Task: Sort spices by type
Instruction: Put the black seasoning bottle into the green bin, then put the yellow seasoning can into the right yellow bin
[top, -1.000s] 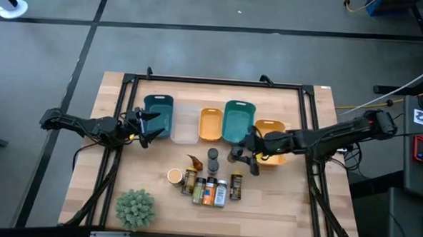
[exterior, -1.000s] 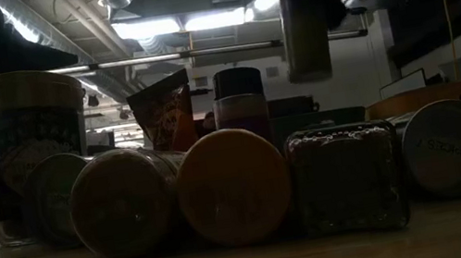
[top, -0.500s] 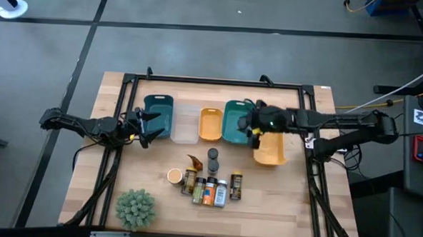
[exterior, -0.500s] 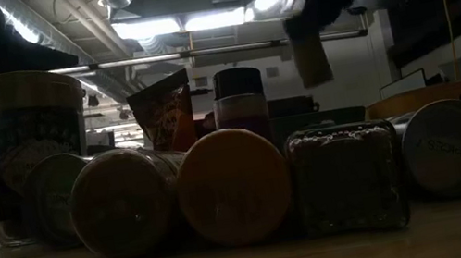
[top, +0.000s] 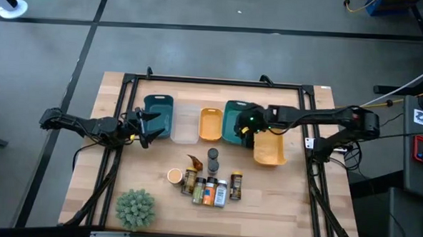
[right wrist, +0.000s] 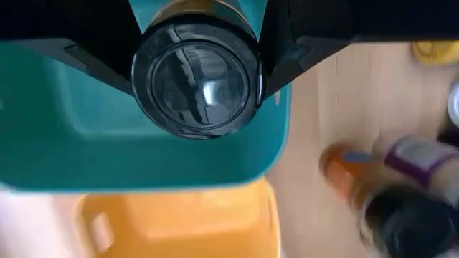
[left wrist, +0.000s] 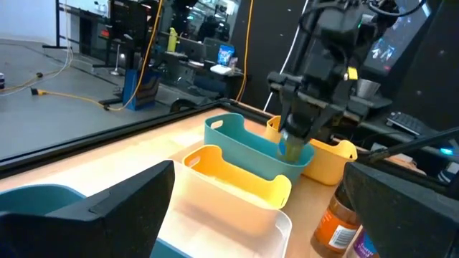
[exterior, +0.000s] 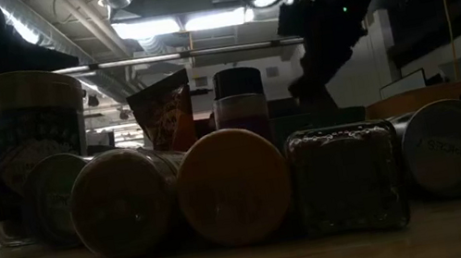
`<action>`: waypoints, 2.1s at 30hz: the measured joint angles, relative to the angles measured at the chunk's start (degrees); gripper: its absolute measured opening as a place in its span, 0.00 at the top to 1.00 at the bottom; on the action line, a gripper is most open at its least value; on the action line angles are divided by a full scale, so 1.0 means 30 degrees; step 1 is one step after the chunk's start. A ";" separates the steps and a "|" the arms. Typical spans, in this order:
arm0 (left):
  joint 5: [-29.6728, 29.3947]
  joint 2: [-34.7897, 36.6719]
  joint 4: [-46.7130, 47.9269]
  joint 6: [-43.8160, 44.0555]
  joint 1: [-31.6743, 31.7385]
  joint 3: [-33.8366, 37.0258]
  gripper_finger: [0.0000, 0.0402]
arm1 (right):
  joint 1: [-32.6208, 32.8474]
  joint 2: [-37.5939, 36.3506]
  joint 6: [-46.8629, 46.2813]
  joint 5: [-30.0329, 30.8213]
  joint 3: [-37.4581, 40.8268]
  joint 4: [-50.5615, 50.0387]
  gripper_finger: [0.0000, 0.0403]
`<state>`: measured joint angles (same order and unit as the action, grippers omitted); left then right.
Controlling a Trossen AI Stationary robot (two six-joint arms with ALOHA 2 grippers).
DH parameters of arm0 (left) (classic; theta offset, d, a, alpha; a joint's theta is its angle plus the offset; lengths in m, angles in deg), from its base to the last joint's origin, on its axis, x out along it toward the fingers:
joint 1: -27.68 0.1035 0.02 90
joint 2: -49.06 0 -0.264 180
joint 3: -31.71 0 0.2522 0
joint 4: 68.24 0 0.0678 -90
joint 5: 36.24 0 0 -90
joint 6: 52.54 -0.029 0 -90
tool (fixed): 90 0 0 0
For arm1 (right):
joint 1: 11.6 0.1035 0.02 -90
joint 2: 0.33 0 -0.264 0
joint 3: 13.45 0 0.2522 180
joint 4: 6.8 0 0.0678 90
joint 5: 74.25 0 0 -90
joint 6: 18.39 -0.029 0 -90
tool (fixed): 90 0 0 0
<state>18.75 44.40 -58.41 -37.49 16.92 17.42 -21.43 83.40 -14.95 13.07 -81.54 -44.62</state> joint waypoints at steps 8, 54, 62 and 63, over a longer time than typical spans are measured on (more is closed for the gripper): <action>0.0000 -0.0002 -0.0006 -0.0080 0.0000 0.0005 0.03 | 0.0015 0.1192 0.0028 -0.0015 0.0000 0.0134 0.44; 0.0000 -0.0002 -0.0001 -0.0080 0.0000 0.0005 0.03 | 0.1784 0.1311 -0.0566 -0.3964 -0.3067 -0.3023 0.27; 0.0000 -0.0002 -0.0006 0.0256 0.0000 0.0003 0.03 | 0.5518 0.1311 -0.9891 -0.1201 -0.3067 -0.3016 0.27; 0.0000 -0.0002 -0.0003 0.0502 0.0000 0.0002 0.03 | 0.5982 0.1311 -1.0846 -0.0803 -0.3067 -0.3016 0.27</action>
<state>18.75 44.39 -58.41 -35.98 16.92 17.42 -3.48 87.33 -47.49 10.66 -90.74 -53.66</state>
